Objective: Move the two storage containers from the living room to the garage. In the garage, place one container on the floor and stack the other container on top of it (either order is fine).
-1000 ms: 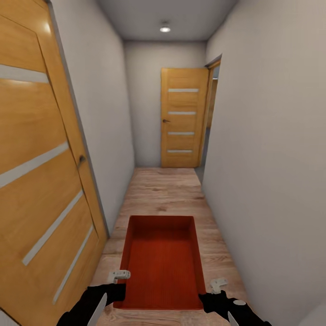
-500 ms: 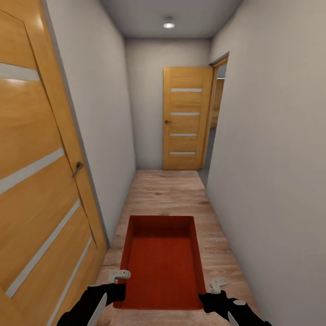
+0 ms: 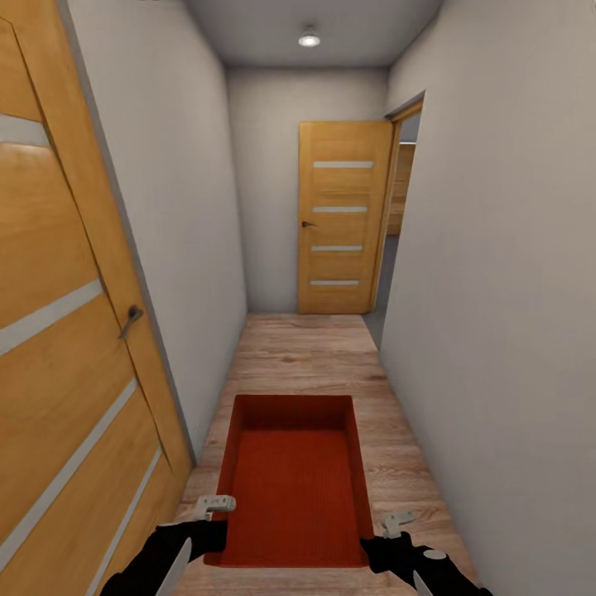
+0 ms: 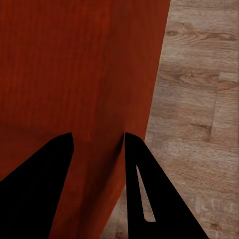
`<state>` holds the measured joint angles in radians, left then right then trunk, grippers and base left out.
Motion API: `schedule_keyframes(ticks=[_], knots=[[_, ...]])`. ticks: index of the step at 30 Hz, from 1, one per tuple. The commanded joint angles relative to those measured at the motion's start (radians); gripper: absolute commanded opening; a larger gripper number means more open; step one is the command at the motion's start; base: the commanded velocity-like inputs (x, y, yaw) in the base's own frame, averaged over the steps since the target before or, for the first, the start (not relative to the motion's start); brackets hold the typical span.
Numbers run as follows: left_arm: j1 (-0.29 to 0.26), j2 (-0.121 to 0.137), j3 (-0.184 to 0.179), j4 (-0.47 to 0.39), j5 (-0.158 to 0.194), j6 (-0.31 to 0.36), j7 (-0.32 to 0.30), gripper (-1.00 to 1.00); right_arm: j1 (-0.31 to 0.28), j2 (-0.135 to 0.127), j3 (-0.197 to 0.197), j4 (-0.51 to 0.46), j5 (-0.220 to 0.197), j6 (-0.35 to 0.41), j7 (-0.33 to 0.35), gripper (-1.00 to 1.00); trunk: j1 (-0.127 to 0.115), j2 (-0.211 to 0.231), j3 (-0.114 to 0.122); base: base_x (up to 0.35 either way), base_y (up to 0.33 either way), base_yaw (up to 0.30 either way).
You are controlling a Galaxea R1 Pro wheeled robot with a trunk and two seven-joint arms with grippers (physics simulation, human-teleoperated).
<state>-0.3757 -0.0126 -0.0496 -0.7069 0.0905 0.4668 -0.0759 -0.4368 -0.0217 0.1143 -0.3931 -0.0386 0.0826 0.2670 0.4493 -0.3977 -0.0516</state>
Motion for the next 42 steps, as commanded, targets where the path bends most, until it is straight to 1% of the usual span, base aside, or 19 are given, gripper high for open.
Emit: schedule_keyframes(ticks=[1, 4, 9, 16, 18, 24, 25, 42], knots=[[-0.001, -0.006, 0.001, -0.001, 0.003, 0.006, 0.005, -1.00, 0.000, 0.005, 0.005, -0.003, -0.005, 0.006, 0.004, -1.00, 0.001, -0.002, -0.002, 0.000, 0.000, 0.000], [0.000, -0.010, 0.000, -0.001, -0.002, -0.010, 0.005, -1.00, 0.000, 0.000, 0.004, -0.003, -0.008, 0.006, 0.004, -1.00, 0.001, -0.002, -0.002, 0.004, 0.000, 0.000], [0.000, -0.025, 0.008, 0.000, -0.009, -0.009, 0.007, -1.00, 0.000, -0.016, 0.041, -0.003, -0.052, 0.006, 0.004, -1.00, 0.001, -0.002, -0.002, 0.220, 0.000, 0.000], [0.000, -0.042, 0.027, 0.000, -0.036, -0.006, 0.007, -1.00, 0.000, -0.034, 0.083, -0.003, -0.099, 0.006, 0.005, -1.00, 0.001, -0.002, -0.002, 0.323, 0.000, 0.000], [0.000, -0.043, 0.033, 0.000, -0.044, -0.005, 0.007, -1.00, 0.000, -0.038, 0.093, -0.003, -0.111, 0.006, 0.006, -1.00, 0.001, -0.002, -0.002, 0.326, 0.000, 0.000], [0.000, -0.043, 0.032, 0.000, -0.047, -0.005, 0.007, -1.00, 0.000, -0.040, 0.101, -0.003, -0.120, 0.005, 0.006, -1.00, 0.001, -0.002, -0.002, 0.326, 0.000, 0.000], [0.000, -0.043, 0.000, 0.000, -0.003, -0.040, 0.007, -1.00, 0.000, 0.011, 0.004, -0.003, -0.001, 0.005, 0.006, -1.00, 0.001, -0.002, -0.002, 0.326, 0.000, 0.000], [0.000, -0.043, 0.001, 0.000, -0.003, -0.040, 0.008, -1.00, 0.000, 0.011, 0.004, -0.003, -0.003, 0.005, 0.004, -1.00, 0.001, -0.002, -0.002, 0.326, 0.000, 0.000]])
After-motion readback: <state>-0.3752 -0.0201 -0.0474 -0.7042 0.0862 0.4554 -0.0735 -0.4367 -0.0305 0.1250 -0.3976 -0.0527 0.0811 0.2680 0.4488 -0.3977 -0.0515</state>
